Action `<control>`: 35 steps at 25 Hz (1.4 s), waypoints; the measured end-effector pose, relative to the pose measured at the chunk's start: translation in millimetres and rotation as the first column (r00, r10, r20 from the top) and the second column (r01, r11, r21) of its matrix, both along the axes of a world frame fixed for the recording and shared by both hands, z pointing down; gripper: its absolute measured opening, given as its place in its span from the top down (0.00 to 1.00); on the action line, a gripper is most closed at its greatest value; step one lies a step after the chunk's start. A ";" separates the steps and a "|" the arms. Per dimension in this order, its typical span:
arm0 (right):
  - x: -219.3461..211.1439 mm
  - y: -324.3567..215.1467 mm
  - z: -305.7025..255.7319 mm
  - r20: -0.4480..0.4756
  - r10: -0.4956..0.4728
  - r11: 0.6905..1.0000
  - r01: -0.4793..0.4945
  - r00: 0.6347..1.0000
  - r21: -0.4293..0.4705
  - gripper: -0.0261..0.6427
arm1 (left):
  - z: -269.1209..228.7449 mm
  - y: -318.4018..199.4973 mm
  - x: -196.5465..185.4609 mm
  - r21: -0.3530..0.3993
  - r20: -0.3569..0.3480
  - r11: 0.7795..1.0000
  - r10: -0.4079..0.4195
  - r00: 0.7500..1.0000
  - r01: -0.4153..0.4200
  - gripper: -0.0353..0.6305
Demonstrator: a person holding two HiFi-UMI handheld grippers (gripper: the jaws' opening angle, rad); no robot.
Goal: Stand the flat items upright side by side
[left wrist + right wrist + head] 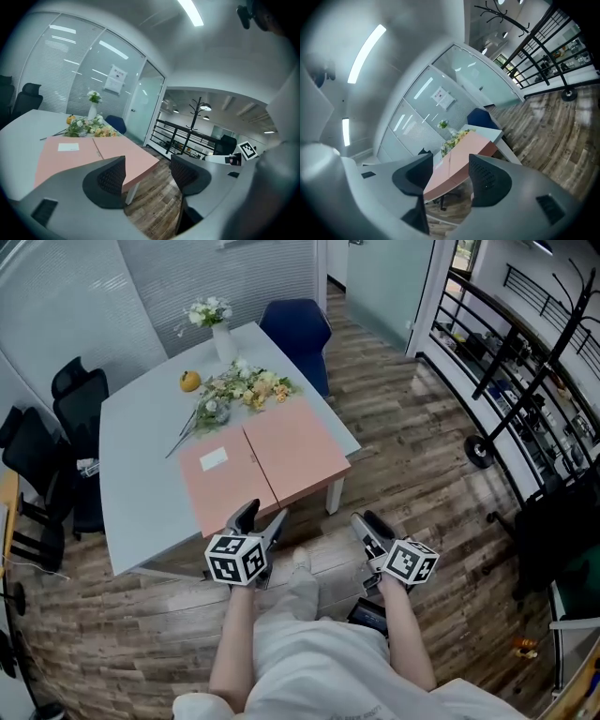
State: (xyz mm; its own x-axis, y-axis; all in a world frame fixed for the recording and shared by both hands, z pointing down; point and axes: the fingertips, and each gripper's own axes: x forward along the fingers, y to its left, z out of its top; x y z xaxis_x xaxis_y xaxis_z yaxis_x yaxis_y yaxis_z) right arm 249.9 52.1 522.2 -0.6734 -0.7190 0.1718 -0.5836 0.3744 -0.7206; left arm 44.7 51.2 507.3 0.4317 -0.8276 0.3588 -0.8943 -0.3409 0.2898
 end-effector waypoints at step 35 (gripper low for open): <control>-17.0 -204.6 141.2 -0.032 0.078 0.922 -0.085 0.996 -0.378 0.49 | 133.3 -228.4 -14.3 -0.388 0.282 0.876 0.410 0.867 -0.287 0.52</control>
State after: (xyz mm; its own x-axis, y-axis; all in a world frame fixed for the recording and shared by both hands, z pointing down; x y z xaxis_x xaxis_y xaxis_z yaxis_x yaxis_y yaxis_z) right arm 232.9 -152.5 663.4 -0.6100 -0.6505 0.4524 -0.6133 0.0262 -0.7894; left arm 30.5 -177.3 640.7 0.4666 -0.4562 0.7578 -0.7954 -0.5911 0.1339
